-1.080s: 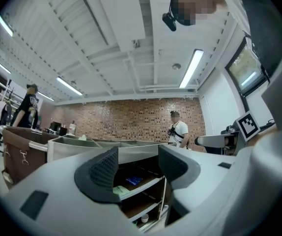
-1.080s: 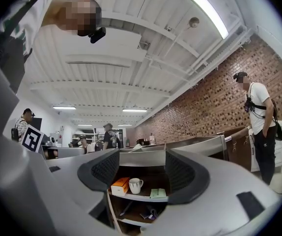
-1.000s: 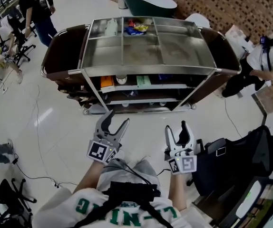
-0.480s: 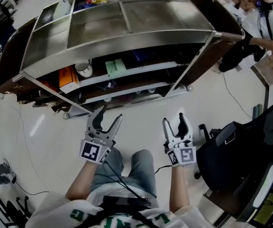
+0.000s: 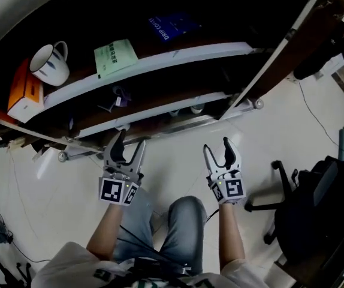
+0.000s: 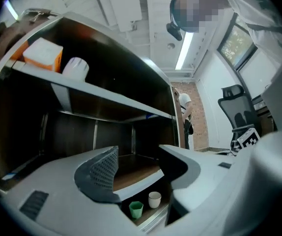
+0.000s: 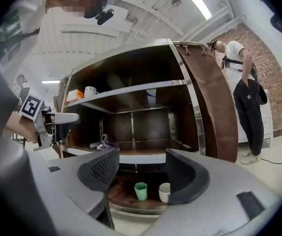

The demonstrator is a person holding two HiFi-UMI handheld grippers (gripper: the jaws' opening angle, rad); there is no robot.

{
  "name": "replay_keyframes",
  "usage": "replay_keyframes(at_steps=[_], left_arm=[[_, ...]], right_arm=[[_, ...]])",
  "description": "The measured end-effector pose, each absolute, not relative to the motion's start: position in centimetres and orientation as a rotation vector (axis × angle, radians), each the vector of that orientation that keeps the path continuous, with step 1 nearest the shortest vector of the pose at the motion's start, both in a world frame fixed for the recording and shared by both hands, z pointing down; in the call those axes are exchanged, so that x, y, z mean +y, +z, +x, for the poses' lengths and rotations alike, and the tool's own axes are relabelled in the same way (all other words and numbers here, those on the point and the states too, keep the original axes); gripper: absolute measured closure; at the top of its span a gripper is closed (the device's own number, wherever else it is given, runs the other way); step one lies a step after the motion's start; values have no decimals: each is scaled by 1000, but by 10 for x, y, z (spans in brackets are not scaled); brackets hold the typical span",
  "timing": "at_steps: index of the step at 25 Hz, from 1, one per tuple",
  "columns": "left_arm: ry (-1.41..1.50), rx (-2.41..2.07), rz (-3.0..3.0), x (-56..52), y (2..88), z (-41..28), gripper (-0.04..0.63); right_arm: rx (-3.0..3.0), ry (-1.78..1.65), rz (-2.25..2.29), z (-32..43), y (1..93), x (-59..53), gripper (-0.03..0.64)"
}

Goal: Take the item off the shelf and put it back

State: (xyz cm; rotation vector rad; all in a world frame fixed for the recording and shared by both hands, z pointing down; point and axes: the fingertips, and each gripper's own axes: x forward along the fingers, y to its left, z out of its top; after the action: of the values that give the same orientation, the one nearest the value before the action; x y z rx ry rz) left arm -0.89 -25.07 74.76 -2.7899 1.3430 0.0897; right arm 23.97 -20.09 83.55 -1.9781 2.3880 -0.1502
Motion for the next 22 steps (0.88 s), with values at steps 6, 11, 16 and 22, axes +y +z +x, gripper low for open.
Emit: replay_keyframes(at_steps=[6, 11, 16, 22], left_arm=[[78, 1270, -2778, -260, 830, -9, 360], [49, 1246, -2781, -260, 867, -6, 360], [6, 1252, -2773, -257, 878, -3, 360], [47, 1326, -2788, -246, 869, -11, 350]], right_arm=[[2357, -165, -2022, 258, 943, -230, 316], [2376, -243, -2013, 249, 996, -246, 316], [2478, -294, -1994, 210, 1045, -289, 213], [2491, -434, -1913, 162, 1104, -363, 137]])
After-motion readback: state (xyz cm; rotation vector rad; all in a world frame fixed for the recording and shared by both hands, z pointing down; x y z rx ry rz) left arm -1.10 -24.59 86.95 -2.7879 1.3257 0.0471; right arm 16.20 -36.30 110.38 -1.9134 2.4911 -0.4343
